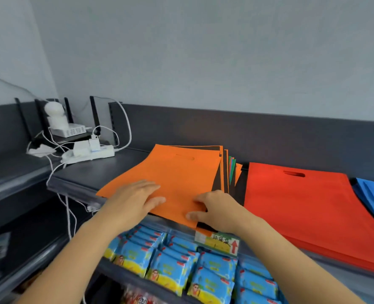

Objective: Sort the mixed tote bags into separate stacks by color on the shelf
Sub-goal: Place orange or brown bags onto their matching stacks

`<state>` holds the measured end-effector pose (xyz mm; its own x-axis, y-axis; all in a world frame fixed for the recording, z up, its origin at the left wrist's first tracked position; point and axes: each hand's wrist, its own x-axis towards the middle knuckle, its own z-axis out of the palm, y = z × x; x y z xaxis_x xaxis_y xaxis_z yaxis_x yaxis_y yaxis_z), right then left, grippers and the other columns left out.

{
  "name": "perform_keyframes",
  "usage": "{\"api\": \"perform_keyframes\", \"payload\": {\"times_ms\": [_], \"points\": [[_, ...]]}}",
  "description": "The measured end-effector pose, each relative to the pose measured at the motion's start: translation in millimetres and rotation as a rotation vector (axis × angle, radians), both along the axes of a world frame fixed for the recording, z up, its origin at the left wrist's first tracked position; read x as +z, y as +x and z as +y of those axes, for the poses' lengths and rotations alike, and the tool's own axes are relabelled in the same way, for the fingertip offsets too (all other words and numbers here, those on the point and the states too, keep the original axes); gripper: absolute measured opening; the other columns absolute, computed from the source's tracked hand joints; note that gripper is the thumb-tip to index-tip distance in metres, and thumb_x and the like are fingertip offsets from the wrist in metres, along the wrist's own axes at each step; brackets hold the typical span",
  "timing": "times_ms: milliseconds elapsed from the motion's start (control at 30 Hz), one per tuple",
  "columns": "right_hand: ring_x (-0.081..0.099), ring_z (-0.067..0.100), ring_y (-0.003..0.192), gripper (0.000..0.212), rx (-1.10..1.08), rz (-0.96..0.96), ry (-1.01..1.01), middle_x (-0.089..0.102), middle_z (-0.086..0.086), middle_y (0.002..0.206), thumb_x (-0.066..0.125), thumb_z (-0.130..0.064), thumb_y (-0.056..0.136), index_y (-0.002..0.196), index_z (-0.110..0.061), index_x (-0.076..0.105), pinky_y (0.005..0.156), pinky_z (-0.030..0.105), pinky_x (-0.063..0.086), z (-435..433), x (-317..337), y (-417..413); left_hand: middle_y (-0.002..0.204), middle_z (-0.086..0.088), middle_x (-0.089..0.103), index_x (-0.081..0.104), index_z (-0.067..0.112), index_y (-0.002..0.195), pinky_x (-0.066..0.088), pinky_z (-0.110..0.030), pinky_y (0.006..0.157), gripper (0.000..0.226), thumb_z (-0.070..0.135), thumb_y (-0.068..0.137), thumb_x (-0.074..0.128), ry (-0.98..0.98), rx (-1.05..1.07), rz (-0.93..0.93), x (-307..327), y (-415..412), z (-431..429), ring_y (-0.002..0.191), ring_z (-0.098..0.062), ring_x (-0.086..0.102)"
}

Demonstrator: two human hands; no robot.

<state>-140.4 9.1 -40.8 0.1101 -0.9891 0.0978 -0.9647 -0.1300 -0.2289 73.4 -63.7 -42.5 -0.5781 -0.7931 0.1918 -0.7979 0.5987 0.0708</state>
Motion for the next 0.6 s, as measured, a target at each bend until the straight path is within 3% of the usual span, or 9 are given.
{"api": "perform_keyframes", "payload": {"times_ms": [67,133,233,300,367,400,467,533,600], "points": [[0.058,0.029,0.099,0.051,-0.041,0.025,0.006,0.064,0.008,0.108,0.055,-0.055,0.086,0.116,-0.014,0.061,0.085,0.039,0.048,-6.8,-1.5,-0.3,0.153,0.01,0.024,0.029,0.029,0.146,0.017,-0.027,0.113,0.131,0.098,0.041,-0.009,0.086,-0.018,-0.076,-2.1,5.6,-5.9,0.142,-0.007,0.017],[0.059,0.027,0.1,0.043,-0.064,-0.012,-0.01,0.066,0.005,0.109,0.052,-0.051,0.089,0.112,-0.017,0.065,0.087,0.038,0.048,-12.5,-1.1,-3.7,0.154,0.01,0.022,0.027,0.031,0.146,0.017,-0.027,0.113,0.123,0.096,0.045,0.008,0.162,-0.034,-0.082,-1.9,7.7,-8.5,0.141,-0.007,0.018],[0.057,0.022,0.079,0.039,-0.098,-0.114,0.045,0.062,0.0,0.08,0.045,-0.044,0.095,0.077,-0.016,0.063,0.075,0.034,0.046,-20.6,2.8,-11.8,0.154,0.013,0.02,0.027,0.035,0.146,0.018,-0.027,0.112,0.112,0.086,0.046,0.028,0.243,-0.047,-0.076,1.1,10.4,-12.9,0.141,-0.008,0.02],[0.055,0.021,0.075,0.042,-0.114,-0.211,0.074,0.06,0.002,0.077,0.044,-0.044,0.096,0.08,-0.013,0.066,0.074,0.034,0.044,-24.1,3.7,-18.1,0.152,0.017,0.022,0.029,0.04,0.144,0.021,-0.028,0.112,0.103,0.082,0.05,0.039,0.289,-0.061,-0.113,6.0,12.3,-16.6,0.14,-0.009,0.022],[0.056,0.02,0.076,0.045,-0.124,-0.294,0.083,0.062,0.006,0.081,0.044,-0.045,0.096,0.09,-0.008,0.068,0.076,0.034,0.044,-24.7,0.0,-24.5,0.141,0.019,0.042,0.047,0.042,0.131,0.031,-0.023,0.104,0.065,0.07,0.072,0.045,0.291,-0.06,-0.089,10.1,13.9,-21.6,0.129,-0.008,0.039],[0.054,0.021,0.073,0.048,-0.135,-0.361,0.089,0.06,0.008,0.078,0.043,-0.044,0.096,0.086,-0.003,0.064,0.073,0.034,0.043,-24.3,-3.1,-27.1,0.122,0.017,0.057,0.058,0.04,0.113,0.037,-0.02,0.091,0.038,0.06,0.085,0.042,0.266,-0.052,-0.061,12.0,12.8,-24.1,0.112,-0.007,0.051],[0.061,0.02,0.081,0.045,-0.177,-0.611,0.079,0.066,0.011,0.089,0.041,-0.042,0.097,0.086,-0.005,0.063,0.078,0.032,0.047,-23.3,-10.0,-30.8,0.08,0.005,0.056,0.051,0.024,0.076,0.036,-0.022,0.068,0.038,0.049,0.096,0.032,0.205,-0.038,0.005,13.5,8.7,-29.5,0.075,-0.01,0.05],[0.062,0.014,0.101,0.037,-0.252,-0.983,0.056,0.065,0.005,0.111,0.038,-0.037,0.099,0.111,-0.012,0.062,0.084,0.024,0.051,-21.4,-12.4,-34.3,0.07,0.001,0.046,0.04,0.016,0.069,0.034,-0.029,0.064,0.044,0.045,0.1,0.028,0.144,0.01,0.053,13.2,2.9,-35.1,0.067,-0.015,0.044],[0.059,0.015,0.108,0.035,-0.307,-1.213,0.021,0.062,0.004,0.117,0.039,-0.033,0.1,0.121,-0.011,0.056,0.08,0.021,0.052,-17.5,-9.8,-38.5,0.067,0.001,0.045,0.037,0.015,0.067,0.032,-0.032,0.063,0.045,0.041,0.101,0.026,0.085,0.073,0.101,11.6,-1.8,-39.4,0.066,-0.017,0.044]]}}
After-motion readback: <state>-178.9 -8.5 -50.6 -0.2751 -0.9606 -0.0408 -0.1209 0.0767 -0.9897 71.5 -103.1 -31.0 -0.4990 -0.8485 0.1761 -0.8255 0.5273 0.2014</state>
